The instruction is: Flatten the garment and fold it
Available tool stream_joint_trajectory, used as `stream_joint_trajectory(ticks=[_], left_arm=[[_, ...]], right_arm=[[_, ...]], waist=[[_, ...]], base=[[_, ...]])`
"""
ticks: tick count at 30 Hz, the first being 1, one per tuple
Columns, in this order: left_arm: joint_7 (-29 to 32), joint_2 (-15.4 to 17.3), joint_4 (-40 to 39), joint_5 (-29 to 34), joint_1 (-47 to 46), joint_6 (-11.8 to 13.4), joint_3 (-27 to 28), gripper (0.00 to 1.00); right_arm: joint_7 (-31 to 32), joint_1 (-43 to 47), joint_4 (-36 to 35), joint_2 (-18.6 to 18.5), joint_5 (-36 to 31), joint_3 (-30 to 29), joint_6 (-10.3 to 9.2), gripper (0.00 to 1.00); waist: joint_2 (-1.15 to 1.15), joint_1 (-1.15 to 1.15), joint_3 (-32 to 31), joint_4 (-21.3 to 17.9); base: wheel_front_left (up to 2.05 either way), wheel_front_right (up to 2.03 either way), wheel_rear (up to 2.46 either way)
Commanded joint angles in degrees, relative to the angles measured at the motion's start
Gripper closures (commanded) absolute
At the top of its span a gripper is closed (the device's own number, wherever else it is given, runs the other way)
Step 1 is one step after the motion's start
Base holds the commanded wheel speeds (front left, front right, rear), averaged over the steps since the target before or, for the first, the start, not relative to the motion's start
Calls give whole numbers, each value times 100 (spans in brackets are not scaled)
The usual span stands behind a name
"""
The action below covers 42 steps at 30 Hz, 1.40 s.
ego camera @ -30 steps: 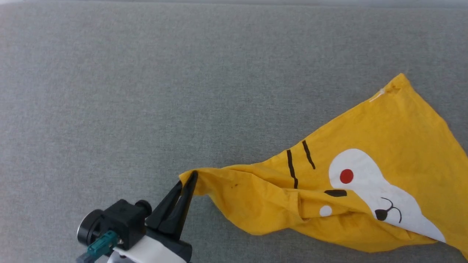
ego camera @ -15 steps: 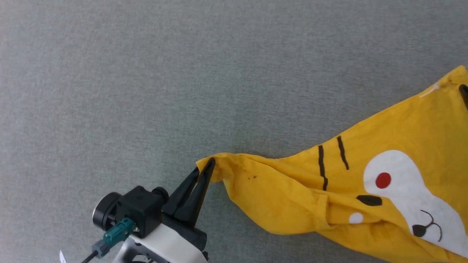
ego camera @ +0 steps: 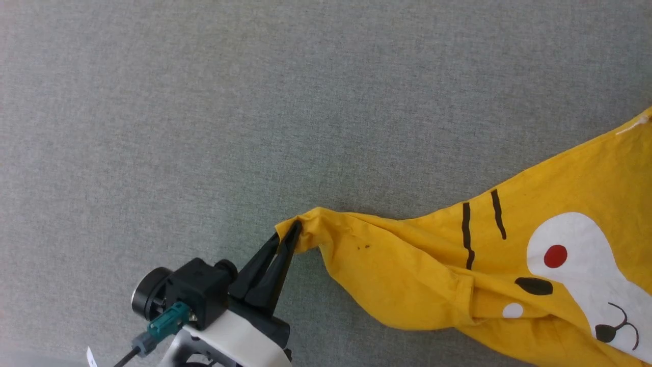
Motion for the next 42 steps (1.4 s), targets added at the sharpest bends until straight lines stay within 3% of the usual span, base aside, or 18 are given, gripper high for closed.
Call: stream_joint_trajectory(ticks=[1,10,15,22,32,42], left_arm=[[-30,-30,11,27,-125,6,8,100],[-247,157,179,84,-449,-188,140,100],[-397,428,523,191,-1130,-488,347,100],[20,933,1294,-62,-2599,-1033,675,100],[58,1311,2967,-78,-5398,-1296,152,100],[-30,1134,4526,-481,-7211,-1304,-113,100]], right_arm=[[95,122,164,50,19,110,-4,100],[-698,170,-29,357,99,-124,-4,100],[-1065,43,-318,648,195,-188,-4,100],[-1287,-817,-432,1048,70,-259,-4,100],[-1881,-2565,624,1534,-680,-321,-4,100],[-2241,-3727,1809,1890,-1127,-155,-4,100]], waist=[[0,0,-38,-29],[0,0,-702,-309],[0,0,-1296,-542],[0,0,-2096,-833],[0,0,-2586,-1081],[0,0,-2711,-1369]], base=[[0,0,0],[0,0,0],[0,0,0],[0,0,0],[0,0,0],[0,0,0]])
